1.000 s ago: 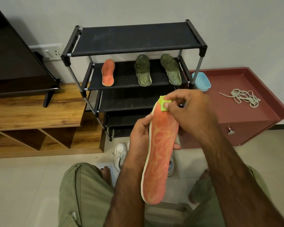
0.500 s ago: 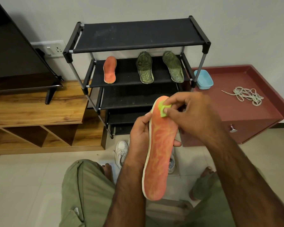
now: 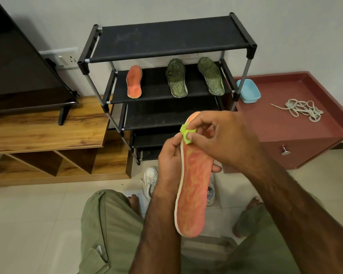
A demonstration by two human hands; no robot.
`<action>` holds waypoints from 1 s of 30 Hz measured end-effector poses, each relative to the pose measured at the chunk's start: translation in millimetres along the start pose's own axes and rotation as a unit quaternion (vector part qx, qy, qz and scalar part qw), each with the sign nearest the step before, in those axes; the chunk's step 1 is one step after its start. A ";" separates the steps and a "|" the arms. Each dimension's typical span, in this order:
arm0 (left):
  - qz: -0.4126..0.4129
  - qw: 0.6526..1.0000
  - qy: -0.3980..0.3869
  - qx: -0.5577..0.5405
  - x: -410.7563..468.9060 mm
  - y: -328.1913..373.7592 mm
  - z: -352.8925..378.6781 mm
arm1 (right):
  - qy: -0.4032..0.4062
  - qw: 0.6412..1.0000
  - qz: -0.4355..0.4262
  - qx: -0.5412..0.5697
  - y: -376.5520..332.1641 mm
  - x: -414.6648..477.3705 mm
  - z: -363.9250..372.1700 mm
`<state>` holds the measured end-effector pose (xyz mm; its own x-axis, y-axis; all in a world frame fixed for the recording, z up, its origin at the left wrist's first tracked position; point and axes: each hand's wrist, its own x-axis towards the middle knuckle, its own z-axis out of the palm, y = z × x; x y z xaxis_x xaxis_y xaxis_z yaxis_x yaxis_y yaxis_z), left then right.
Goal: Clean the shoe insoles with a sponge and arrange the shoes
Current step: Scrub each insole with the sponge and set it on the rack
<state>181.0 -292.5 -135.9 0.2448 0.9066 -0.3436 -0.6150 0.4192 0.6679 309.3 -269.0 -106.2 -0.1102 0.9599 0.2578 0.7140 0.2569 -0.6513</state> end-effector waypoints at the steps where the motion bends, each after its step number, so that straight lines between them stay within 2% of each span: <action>1: -0.012 1.000 -0.009 -0.002 0.2 0.1 -0.6 | 0.023 1.000 0.013 -0.006 3.2 2.1 -2.1; 3: -0.034 0.999 -0.022 -0.008 0.4 1.2 -1.4 | 0.056 0.998 0.027 -0.005 7.9 4.2 -3.1; 7: -0.038 0.999 -0.012 -0.027 1.0 2.2 -8.1 | -0.019 1.000 -0.016 0.008 2.1 0.7 -2.7; 9: -0.050 0.998 -0.047 -0.005 -3.6 4.9 -2.8 | 0.009 1.000 0.000 -0.004 11.3 9.5 -12.2; 11: -0.056 0.998 -0.033 0.004 -4.5 4.8 -0.4 | 0.033 0.999 0.015 -0.011 21.7 17.1 -20.6; 15: -0.048 0.998 -0.031 0.007 -5.4 5.7 0.9 | -0.075 0.996 -0.038 -0.031 19.3 12.1 -25.3; 19: -0.063 0.997 -0.036 -0.005 -5.8 5.3 3.8 | -0.028 0.999 -0.025 -0.039 29.5 16.8 -35.5; 23: -0.063 0.997 -0.045 -0.001 -5.7 6.4 1.9 | -0.117 0.990 -0.077 -0.029 26.4 10.4 -35.9; 27: -0.062 0.997 -0.049 -0.011 -3.9 6.3 2.0 | -0.076 0.995 -0.058 -0.016 33.4 15.0 -44.9; 30: -0.058 0.997 -0.045 -0.010 -3.3 6.9 0.5 | -0.138 0.986 -0.099 -0.004 28.9 8.5 -42.3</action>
<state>176.4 -292.6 -129.9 0.3811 0.8527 -0.3573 -0.5930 0.5220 0.6131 358.2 -258.2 -92.6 -0.4303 0.8855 0.1751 0.6653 0.4422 -0.6015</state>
